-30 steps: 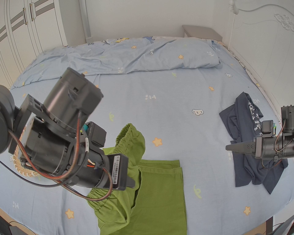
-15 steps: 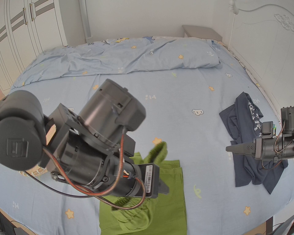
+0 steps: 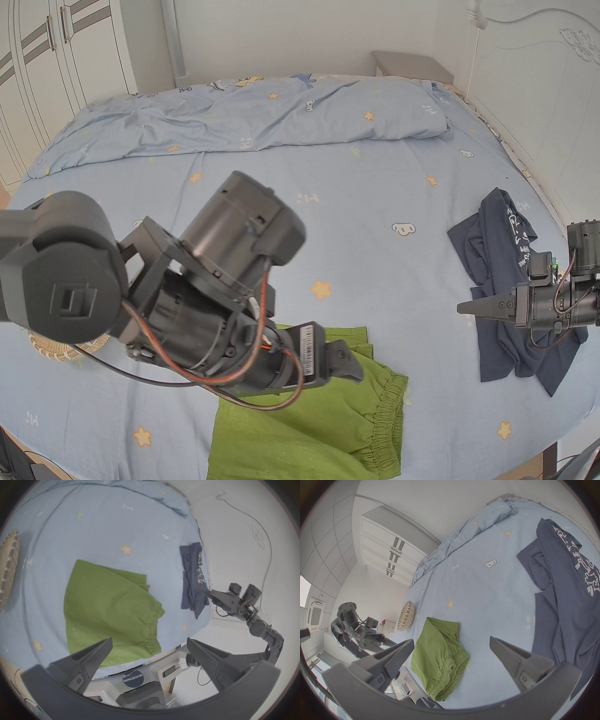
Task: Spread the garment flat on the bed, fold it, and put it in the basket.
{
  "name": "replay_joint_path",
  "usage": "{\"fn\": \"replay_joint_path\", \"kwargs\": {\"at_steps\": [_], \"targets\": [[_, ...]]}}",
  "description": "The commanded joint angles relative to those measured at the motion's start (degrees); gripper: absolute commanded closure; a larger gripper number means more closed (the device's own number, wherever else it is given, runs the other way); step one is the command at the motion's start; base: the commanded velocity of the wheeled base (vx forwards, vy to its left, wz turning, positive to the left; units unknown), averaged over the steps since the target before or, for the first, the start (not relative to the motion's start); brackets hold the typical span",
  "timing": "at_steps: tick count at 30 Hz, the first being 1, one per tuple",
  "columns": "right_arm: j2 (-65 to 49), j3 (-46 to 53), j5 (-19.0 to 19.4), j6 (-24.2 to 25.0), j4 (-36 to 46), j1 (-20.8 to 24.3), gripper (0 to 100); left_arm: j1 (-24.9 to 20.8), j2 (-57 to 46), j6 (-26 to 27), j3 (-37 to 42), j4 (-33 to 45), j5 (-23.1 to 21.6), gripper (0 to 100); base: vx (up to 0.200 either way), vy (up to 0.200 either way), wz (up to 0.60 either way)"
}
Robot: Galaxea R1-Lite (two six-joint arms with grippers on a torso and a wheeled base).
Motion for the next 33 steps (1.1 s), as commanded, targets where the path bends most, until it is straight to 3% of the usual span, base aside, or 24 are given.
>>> {"fn": "replay_joint_path", "kwargs": {"at_steps": [1,2,3,4,7,8,9,10,12,17,20,25,33], "targets": [[1.0,0.1,0.0,0.0,-0.1,0.4,0,12.7,-7.7,2.4,11.7,-3.4,-7.6,0,0.000,0.000,0.00],[1.0,0.1,0.0,0.0,-0.1,0.6,0,15.5,-8.7,4.4,14.6,-4.7,-9.6,0,0.000,0.000,0.00],[1.0,0.1,0.0,0.0,-0.1,0.6,0,15.5,-8.7,4.4,14.6,-4.7,-9.6,0,0.000,0.000,0.00],[1.0,0.2,0.0,0.0,0.0,0.8,0,22.2,-10.6,11.2,22.1,-8.5,-13.6,0,0.000,0.000,0.00],[1.0,0.5,0.0,0.0,-0.1,1.2,0,30.5,-10.7,20.4,31.8,-15.2,-18.6,0,0.000,0.000,0.00],[1.0,0.5,0.0,0.0,-0.1,1.2,0,30.5,-10.7,20.4,31.8,-15.2,-18.6,0,0.000,0.000,0.00],[0.9,0.5,0.0,0.0,-0.1,1.4,0,35.3,-9.7,25.3,38.4,-21.2,-22.8,0,0.000,0.000,0.00],[0.9,0.5,0.0,0.0,-0.1,1.4,0,35.3,-9.7,25.3,38.4,-21.2,-22.8,0,0.000,0.000,0.00],[0.7,0.9,0.1,-0.1,0.0,1.5,0,38.6,-6.4,28.0,46.6,-31.2,-27.6,0,0.000,0.000,0.00],[0.7,1.3,0.1,-0.1,-0.2,1.8,0,38.5,-3.3,27.8,55.7,-47.1,-28.9,0,0.000,0.000,0.00],[0.9,1.4,0.0,0.0,-0.2,2.2,0,38.0,-0.2,27.5,56.5,-51.0,-29.1,0,0.000,0.000,0.00],[1.1,1.6,0.0,-0.1,-0.4,2.1,0,32.0,5.1,23.1,56.3,-55.1,-29.4,0,0.000,0.000,0.00],[2.1,1.7,0.0,-0.1,-0.4,2.2,0,25.9,12.5,16.9,55.8,-69.5,-28.8,0,0.000,0.000,0.00]]}}
